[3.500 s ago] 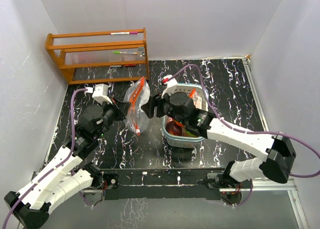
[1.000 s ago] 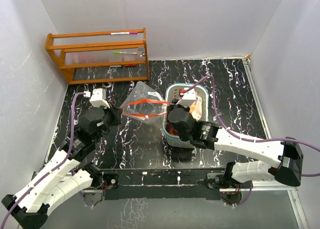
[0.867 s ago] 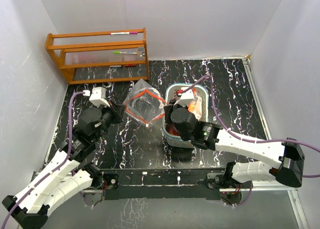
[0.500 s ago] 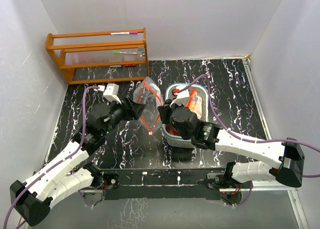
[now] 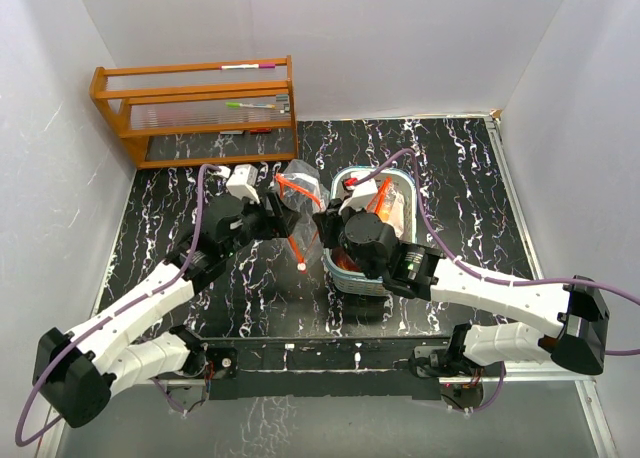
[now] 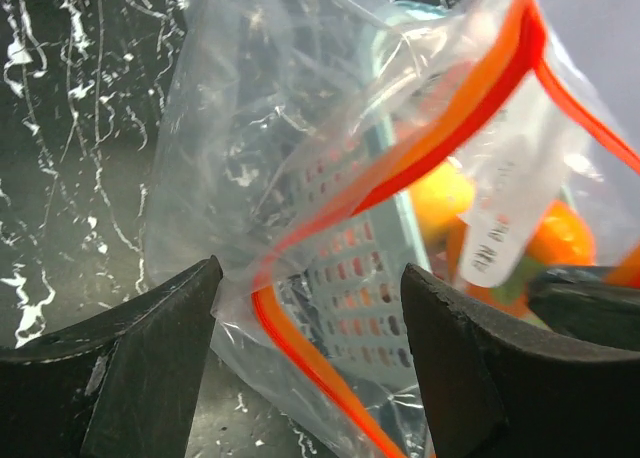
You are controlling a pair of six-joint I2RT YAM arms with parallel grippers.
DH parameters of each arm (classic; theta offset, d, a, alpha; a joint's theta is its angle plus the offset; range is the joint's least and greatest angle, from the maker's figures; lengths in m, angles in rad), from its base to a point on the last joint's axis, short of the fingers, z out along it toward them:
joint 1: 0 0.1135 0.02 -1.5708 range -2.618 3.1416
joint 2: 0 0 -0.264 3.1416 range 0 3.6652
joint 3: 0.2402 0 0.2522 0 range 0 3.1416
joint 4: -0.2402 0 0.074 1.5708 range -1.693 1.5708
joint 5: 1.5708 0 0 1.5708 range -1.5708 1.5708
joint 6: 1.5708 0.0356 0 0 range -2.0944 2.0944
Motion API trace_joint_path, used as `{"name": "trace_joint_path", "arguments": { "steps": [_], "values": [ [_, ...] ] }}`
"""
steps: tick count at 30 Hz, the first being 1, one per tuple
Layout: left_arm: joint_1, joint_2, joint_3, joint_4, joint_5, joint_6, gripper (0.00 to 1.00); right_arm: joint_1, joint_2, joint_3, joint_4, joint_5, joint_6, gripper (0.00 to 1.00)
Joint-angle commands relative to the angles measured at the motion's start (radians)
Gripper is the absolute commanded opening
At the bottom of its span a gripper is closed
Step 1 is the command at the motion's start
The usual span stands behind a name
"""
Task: Place the food in the zip-top bag and seal the zipper
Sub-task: Open the zipper of the food storage bag.
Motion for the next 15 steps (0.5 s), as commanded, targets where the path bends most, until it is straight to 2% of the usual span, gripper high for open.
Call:
{"name": "trace_joint_path", "arguments": {
  "steps": [1,4,5,13,14,15],
  "values": [
    [0.003,0.026,0.037,-0.037,-0.056,0.027,0.71,-0.003,-0.028,0.019,0.103,-0.044,-0.026,0.08],
    [0.001,0.040,0.033,-0.032,-0.082,0.018,0.66,-0.003,-0.036,0.014,0.116,-0.066,-0.030,0.08],
    [0.001,0.044,0.033,-0.035,-0.091,0.018,0.61,-0.003,-0.041,0.011,0.120,-0.067,-0.029,0.08],
    [0.000,0.033,0.019,-0.066,-0.132,0.031,0.06,-0.003,-0.108,-0.031,0.122,-0.028,-0.019,0.08],
    [0.000,0.031,0.020,-0.067,-0.133,0.035,0.00,-0.003,-0.115,-0.032,0.120,-0.026,-0.018,0.08],
    [0.000,0.030,0.024,-0.072,-0.135,0.037,0.00,-0.003,-0.120,-0.035,0.118,-0.023,-0.018,0.08]
  ]
}}
